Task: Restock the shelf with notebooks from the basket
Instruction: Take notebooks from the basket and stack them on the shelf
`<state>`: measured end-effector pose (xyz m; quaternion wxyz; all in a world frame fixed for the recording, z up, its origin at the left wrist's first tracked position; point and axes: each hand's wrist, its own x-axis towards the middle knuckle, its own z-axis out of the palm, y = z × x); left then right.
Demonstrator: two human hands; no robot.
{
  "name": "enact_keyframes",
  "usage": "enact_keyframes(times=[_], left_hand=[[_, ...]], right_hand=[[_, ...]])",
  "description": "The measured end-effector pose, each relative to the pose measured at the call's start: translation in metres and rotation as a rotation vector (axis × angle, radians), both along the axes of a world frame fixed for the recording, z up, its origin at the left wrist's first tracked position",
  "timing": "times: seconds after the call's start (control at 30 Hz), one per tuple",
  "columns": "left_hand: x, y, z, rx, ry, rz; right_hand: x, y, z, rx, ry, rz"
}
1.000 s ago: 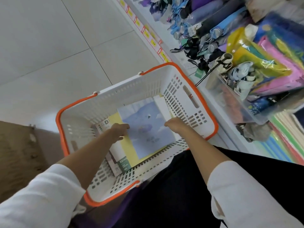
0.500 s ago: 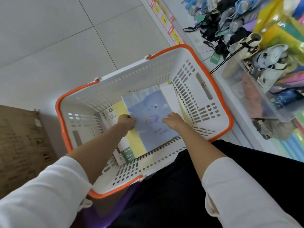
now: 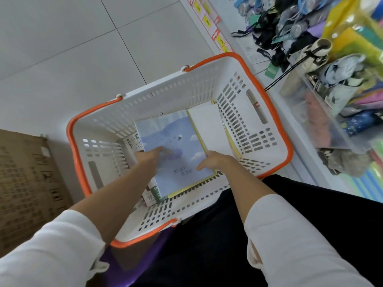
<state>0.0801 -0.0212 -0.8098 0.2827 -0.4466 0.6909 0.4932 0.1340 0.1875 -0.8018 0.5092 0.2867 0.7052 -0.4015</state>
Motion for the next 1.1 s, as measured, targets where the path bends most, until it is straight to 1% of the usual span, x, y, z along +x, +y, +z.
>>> enact_keyframes(times=[0.1, 0.17, 0.23, 0.3, 0.37, 0.5, 0.7, 0.77, 0.87, 0.93, 1.0, 1.1], left_hand=[[-0.002, -0.001, 0.005, 0.113, 0.000, -0.069], [-0.001, 0.001, 0.009, 0.174, 0.011, -0.079], [-0.001, 0.002, 0.016, 0.182, 0.000, -0.120], [-0.002, 0.004, 0.025, 0.182, 0.017, -0.170], [-0.003, 0.003, 0.035, 0.214, 0.067, -0.173], [-0.009, -0.004, 0.062, 0.366, 0.133, -0.186], [-0.017, -0.004, 0.124, 0.631, 0.221, -0.281], [-0.022, 0.003, 0.147, 0.653, 0.264, -0.317], [-0.026, 0.020, 0.183, 0.613, 0.357, -0.372], [-0.027, 0.032, 0.204, 0.580, 0.454, -0.357], [-0.029, 0.046, 0.219, 0.587, 0.540, -0.329], [-0.022, 0.077, 0.252, 0.590, 0.659, -0.280]], right_hand=[[-0.001, 0.004, 0.004, -0.030, -0.032, -0.114], [0.000, 0.008, 0.005, -0.043, -0.040, -0.161], [0.002, 0.015, -0.010, -0.032, -0.019, -0.195], [0.004, 0.014, -0.003, -0.006, 0.013, -0.243], [0.006, 0.006, 0.030, 0.035, 0.030, -0.261], [0.011, 0.007, 0.072, 0.078, 0.138, -0.311], [0.020, 0.021, 0.129, -0.047, 0.326, -0.465], [0.022, 0.026, 0.156, -0.077, 0.395, -0.500], [0.025, 0.038, 0.200, -0.056, 0.474, -0.489], [0.029, 0.046, 0.227, -0.048, 0.545, -0.506], [0.034, 0.053, 0.255, -0.026, 0.633, -0.560], [0.047, 0.067, 0.305, 0.060, 0.785, -0.574]])
